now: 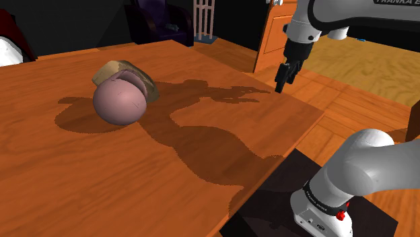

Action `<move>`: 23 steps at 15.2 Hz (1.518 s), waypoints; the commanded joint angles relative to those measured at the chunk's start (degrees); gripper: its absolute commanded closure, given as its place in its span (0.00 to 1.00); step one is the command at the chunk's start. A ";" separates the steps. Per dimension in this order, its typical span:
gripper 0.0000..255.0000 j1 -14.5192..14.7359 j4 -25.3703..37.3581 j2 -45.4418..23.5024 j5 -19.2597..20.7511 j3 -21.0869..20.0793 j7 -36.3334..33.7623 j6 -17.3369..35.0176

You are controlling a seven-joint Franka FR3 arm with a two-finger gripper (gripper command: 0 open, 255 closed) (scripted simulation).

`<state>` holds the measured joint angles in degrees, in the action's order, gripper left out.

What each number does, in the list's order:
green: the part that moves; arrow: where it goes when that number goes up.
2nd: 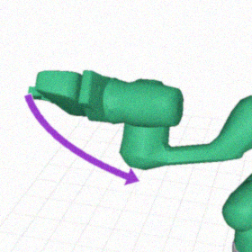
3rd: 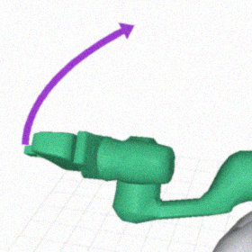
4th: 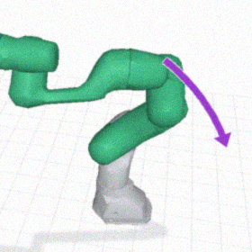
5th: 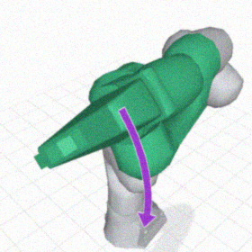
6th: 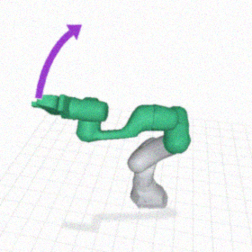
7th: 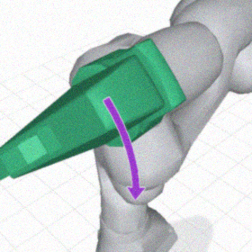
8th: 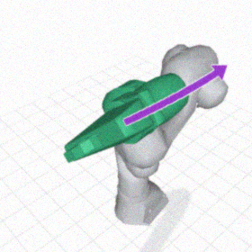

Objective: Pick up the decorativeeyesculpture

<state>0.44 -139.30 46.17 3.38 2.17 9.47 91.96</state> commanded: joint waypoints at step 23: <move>0.00 14.14 33.47 -33.48 -11.52 -9.35 7.07 2.81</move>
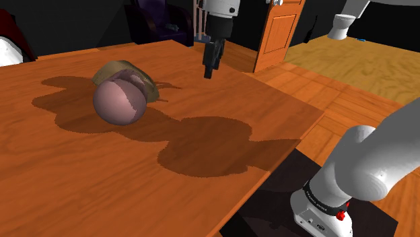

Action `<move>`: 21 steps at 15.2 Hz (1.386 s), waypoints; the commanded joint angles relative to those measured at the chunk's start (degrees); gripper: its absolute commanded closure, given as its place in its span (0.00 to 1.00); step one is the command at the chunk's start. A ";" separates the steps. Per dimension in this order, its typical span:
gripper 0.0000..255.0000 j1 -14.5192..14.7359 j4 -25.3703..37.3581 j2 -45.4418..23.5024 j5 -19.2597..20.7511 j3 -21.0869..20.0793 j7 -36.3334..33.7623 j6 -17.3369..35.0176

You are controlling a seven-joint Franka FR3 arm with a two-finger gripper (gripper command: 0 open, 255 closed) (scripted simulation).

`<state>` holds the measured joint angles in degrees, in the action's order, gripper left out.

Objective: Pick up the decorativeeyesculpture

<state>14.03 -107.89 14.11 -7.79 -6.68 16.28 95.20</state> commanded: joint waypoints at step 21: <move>0.00 7.75 25.81 -20.87 -1.60 -7.68 3.56 -2.14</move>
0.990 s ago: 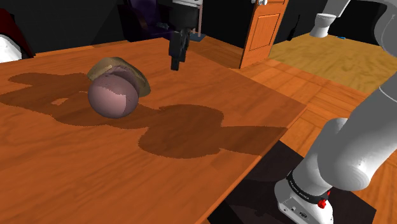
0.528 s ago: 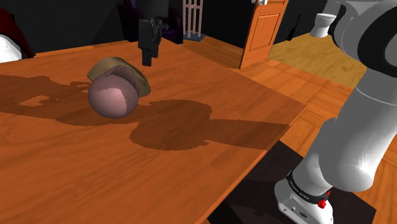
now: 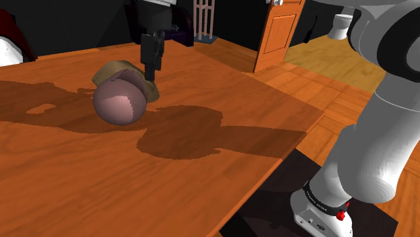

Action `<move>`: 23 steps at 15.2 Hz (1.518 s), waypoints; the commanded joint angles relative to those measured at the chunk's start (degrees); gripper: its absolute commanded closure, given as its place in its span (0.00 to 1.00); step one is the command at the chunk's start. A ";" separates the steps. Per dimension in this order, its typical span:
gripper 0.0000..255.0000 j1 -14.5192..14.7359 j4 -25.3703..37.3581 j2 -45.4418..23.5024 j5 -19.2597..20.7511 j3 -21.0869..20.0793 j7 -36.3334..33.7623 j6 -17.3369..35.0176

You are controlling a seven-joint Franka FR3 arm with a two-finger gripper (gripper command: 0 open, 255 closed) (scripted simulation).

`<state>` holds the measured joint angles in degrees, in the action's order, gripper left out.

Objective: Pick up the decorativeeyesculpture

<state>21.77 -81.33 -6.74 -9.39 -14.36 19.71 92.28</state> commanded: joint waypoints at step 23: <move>1.00 0.65 13.09 -4.17 1.09 -0.29 -2.02 -8.78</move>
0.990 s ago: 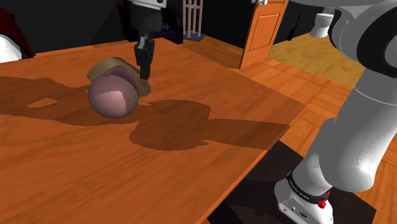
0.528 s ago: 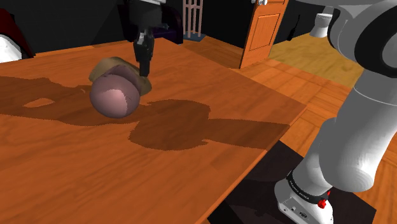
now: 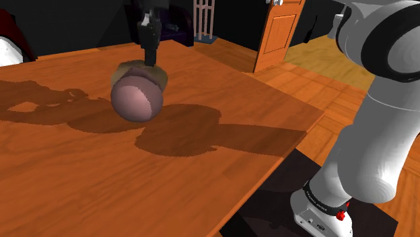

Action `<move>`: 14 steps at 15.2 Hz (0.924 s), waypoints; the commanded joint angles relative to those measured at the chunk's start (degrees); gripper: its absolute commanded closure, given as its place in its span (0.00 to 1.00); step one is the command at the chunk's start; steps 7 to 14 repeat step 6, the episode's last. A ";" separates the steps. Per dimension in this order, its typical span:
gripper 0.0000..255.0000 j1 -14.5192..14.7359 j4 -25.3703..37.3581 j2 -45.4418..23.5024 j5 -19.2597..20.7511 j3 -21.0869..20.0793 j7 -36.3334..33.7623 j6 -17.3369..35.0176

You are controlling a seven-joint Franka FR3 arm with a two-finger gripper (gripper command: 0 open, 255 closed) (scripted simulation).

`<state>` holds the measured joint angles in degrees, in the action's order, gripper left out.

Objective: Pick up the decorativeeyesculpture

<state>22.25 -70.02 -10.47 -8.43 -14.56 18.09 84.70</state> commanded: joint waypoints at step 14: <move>1.00 0.74 9.07 -3.18 0.82 -0.28 -1.47 -5.71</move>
